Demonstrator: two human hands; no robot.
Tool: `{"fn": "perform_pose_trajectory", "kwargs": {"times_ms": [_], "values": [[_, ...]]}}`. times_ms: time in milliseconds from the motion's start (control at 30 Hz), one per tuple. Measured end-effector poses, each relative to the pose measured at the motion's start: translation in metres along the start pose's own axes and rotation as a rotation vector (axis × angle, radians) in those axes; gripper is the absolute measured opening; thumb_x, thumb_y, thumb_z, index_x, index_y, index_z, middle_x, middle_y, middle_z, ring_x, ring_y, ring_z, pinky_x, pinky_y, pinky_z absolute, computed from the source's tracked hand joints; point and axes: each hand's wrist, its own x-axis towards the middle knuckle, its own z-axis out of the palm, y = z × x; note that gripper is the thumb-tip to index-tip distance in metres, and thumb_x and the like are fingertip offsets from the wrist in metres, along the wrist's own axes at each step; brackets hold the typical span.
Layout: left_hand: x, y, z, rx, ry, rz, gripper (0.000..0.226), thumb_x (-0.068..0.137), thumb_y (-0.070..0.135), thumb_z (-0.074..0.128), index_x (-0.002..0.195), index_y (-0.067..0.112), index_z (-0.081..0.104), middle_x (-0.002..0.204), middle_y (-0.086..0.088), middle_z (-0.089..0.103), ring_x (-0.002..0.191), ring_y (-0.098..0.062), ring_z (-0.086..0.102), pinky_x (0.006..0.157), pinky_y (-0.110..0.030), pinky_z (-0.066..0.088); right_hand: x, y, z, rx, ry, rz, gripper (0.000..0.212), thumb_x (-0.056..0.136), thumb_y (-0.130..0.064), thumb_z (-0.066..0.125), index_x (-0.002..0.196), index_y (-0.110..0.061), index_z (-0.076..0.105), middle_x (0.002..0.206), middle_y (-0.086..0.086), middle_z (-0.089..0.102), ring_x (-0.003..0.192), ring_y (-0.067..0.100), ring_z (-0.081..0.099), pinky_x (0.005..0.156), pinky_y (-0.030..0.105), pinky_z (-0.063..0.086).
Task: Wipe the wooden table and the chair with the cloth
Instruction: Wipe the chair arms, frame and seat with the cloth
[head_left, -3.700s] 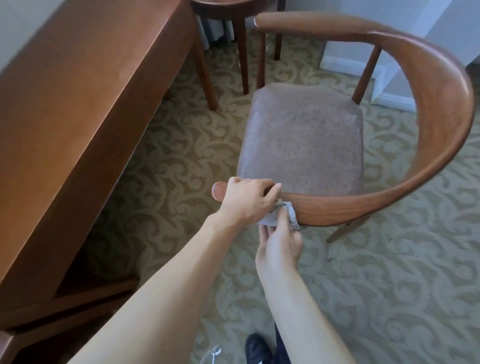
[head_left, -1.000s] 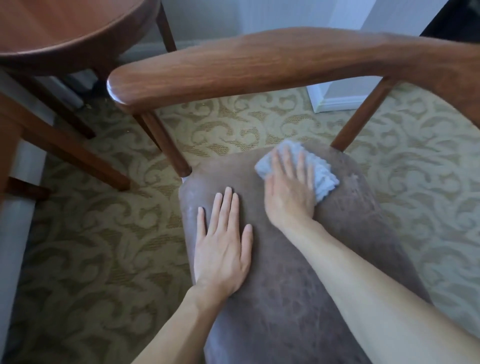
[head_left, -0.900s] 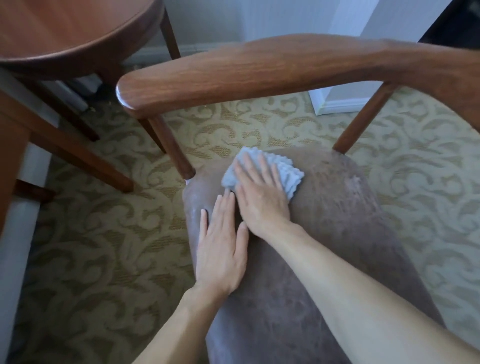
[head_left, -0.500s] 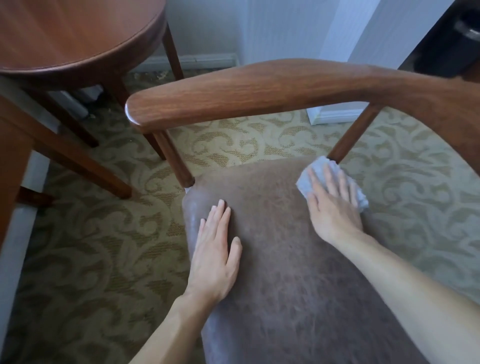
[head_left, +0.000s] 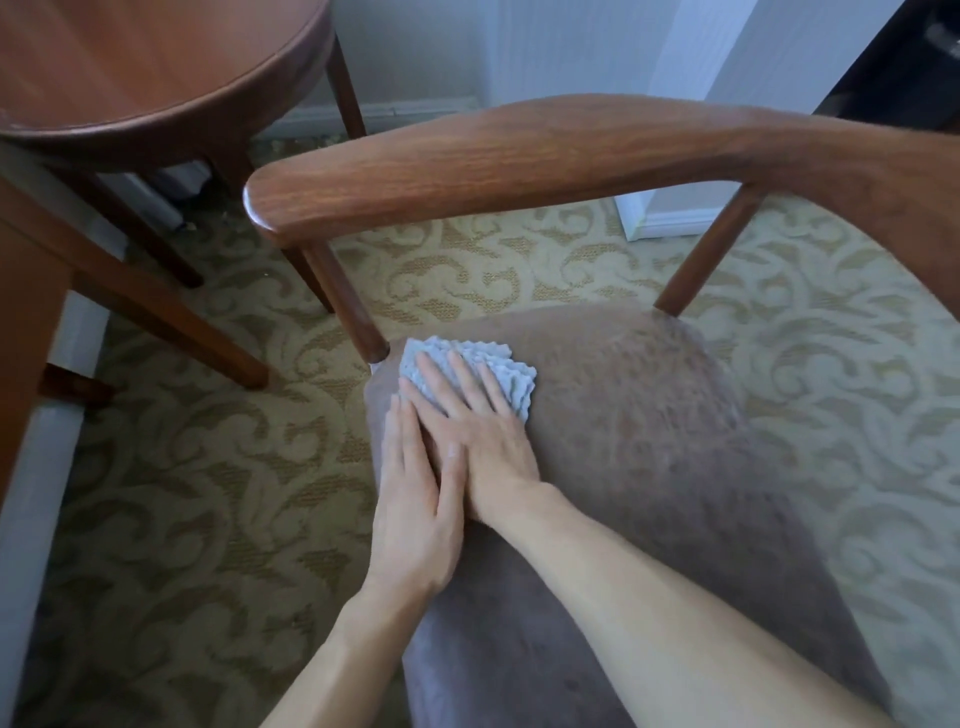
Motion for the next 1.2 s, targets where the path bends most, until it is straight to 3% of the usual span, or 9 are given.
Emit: {"fn": "perform_pose_trajectory", "kwargs": {"times_ms": [133,367,500,667,800,933,1033,1200], "values": [[-0.004,-0.009,0.008,0.258,-0.076,-0.014,0.074,0.102,0.058,0.013,0.164,0.020,0.005,0.170,0.011,-0.013,0.154,-0.003,-0.021,0.129,-0.037,-0.004,-0.022,0.064,-0.009,-0.034,0.082,0.272,0.057,0.104,-0.037,0.034,0.160,-0.034,0.023,0.170,-0.002,0.013,0.158,0.027,0.006,0.127,0.049,0.008],[-0.002,-0.010,0.002,0.331,-0.124,-0.001,0.068,0.107,0.048,0.023,0.164,0.017,0.005,0.171,0.006,-0.013,0.155,-0.010,-0.021,0.126,-0.034,-0.009,-0.063,0.146,-0.018,-0.008,0.068,0.663,0.057,0.106,-0.041,0.021,0.161,-0.035,0.012,0.172,0.000,0.001,0.157,0.029,-0.002,0.127,0.051,0.001],[-0.001,-0.008,0.000,0.342,-0.132,0.010,0.063,0.110,0.038,0.028,0.163,0.013,0.006,0.172,-0.001,-0.008,0.156,-0.015,-0.016,0.125,-0.033,-0.010,-0.056,0.127,-0.022,0.041,0.049,0.627,0.055,0.108,-0.037,0.020,0.162,-0.032,0.011,0.172,-0.003,-0.003,0.157,0.026,-0.010,0.127,0.050,-0.003],[0.002,-0.005,-0.011,0.299,-0.168,0.037,0.058,0.109,0.018,0.035,0.163,0.008,0.018,0.172,-0.010,0.005,0.159,-0.028,-0.003,0.129,-0.040,0.002,-0.054,0.017,-0.011,0.061,0.016,0.214,0.054,0.108,-0.035,0.022,0.161,-0.032,0.016,0.171,-0.005,0.003,0.158,0.024,-0.007,0.127,0.047,-0.003],[0.001,-0.006,-0.023,0.261,-0.186,0.089,0.058,0.103,0.004,0.036,0.160,0.003,0.024,0.170,-0.015,0.016,0.159,-0.025,0.005,0.124,-0.022,-0.003,-0.058,-0.025,-0.006,0.076,0.010,0.209,0.055,0.107,-0.035,0.018,0.162,-0.029,0.016,0.171,-0.006,0.005,0.158,0.023,-0.005,0.127,0.047,0.001],[-0.012,-0.007,-0.024,0.301,-0.180,0.097,0.059,0.105,0.006,0.041,0.160,-0.001,0.022,0.170,-0.018,0.014,0.158,-0.028,0.007,0.126,-0.027,0.004,-0.065,-0.008,-0.005,0.025,0.009,0.145,0.055,0.106,-0.038,0.017,0.161,-0.033,0.016,0.171,-0.005,0.004,0.158,0.023,-0.002,0.127,0.047,0.002],[-0.017,-0.010,-0.019,0.351,-0.185,0.092,0.062,0.107,0.014,0.043,0.161,-0.001,0.016,0.171,-0.013,0.008,0.159,-0.027,0.004,0.127,-0.032,0.006,-0.071,0.046,-0.009,0.036,0.060,0.361,0.058,0.105,-0.040,0.028,0.161,-0.032,0.017,0.171,-0.002,0.006,0.158,0.026,0.001,0.127,0.047,-0.001],[-0.015,-0.014,-0.015,0.339,-0.208,0.052,0.064,0.109,0.022,0.040,0.163,0.005,0.009,0.173,-0.005,-0.001,0.159,-0.021,-0.004,0.122,-0.026,-0.006,-0.081,0.118,-0.020,0.099,0.081,0.719,0.075,0.104,-0.042,0.033,0.161,-0.006,0.000,0.171,0.011,-0.004,0.158,0.024,-0.004,0.128,0.044,0.001]]}}
